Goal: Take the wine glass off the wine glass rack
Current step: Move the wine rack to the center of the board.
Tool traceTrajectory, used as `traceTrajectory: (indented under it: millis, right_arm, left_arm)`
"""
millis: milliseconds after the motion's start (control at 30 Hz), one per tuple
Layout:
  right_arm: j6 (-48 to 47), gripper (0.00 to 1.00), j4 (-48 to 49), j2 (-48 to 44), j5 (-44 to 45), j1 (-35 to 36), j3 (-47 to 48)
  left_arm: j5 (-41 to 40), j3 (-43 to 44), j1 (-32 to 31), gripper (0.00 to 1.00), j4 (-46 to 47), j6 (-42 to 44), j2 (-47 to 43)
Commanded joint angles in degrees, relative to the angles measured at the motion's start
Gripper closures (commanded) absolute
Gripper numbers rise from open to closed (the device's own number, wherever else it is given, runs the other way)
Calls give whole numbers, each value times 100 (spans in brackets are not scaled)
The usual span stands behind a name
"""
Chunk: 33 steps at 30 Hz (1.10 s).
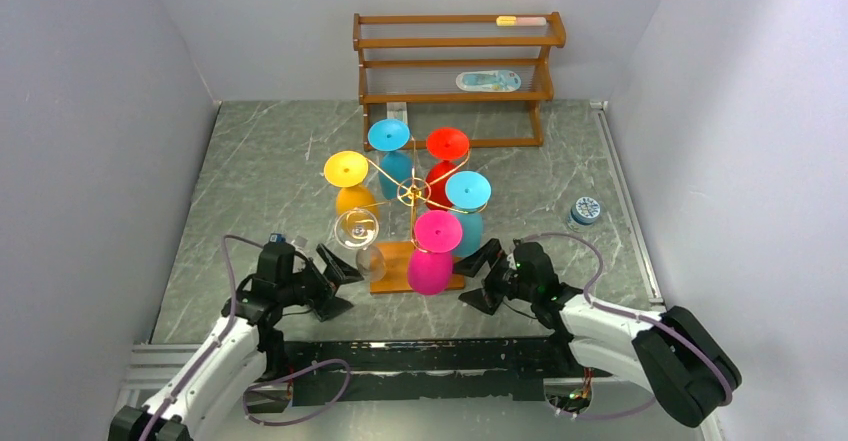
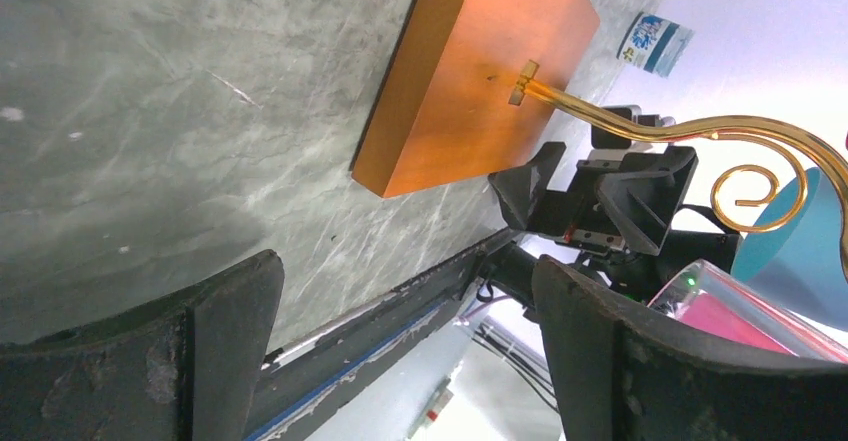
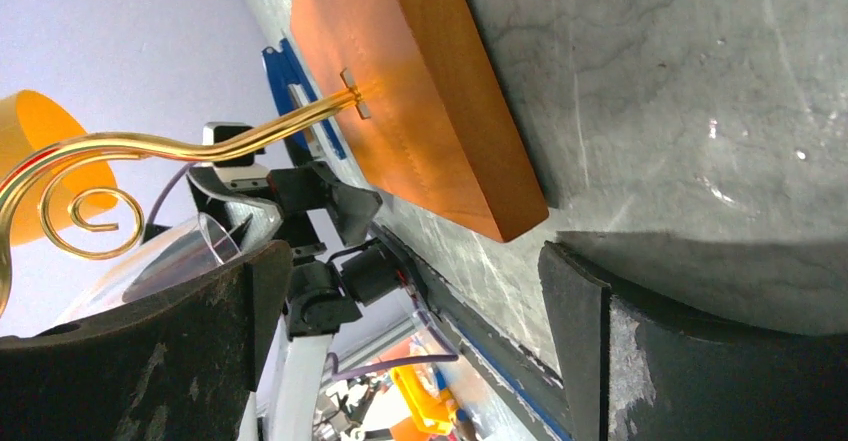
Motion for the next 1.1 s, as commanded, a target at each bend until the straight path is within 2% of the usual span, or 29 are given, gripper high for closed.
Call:
traceTrajectory:
  millis: [0,133,233,300,433,667,1067]
  right_arm:
    - [-8,1,244,304,286,23,34]
    - [-58,1,311,491,283,28,104]
    - [-58,1,306,549,310,19,98]
    - [-56,2,302,550,351,23,75]
    - [-34,2,325,542,432,23,34]
    - [-117,5,518,704,430,-5,73]
    - [-342,9,1219,1737,132,-178,481]
  left_arm:
    - [110,-243,-306,2,1073,-822,297]
    - [-43,-548,-510,2,1524,-1415,473]
    - [-240,-828,-779,9,2226,-2077,452]
    - [-447,-813,-989,10,2313,-2222,576]
    - [-678,-827,-1403,8,3005,-2471,1205]
    - [-1316,-1136,-1857,13,4540,-3033,2099]
    - [-2139,-1154,-1868,22,5325,-2789,2832]
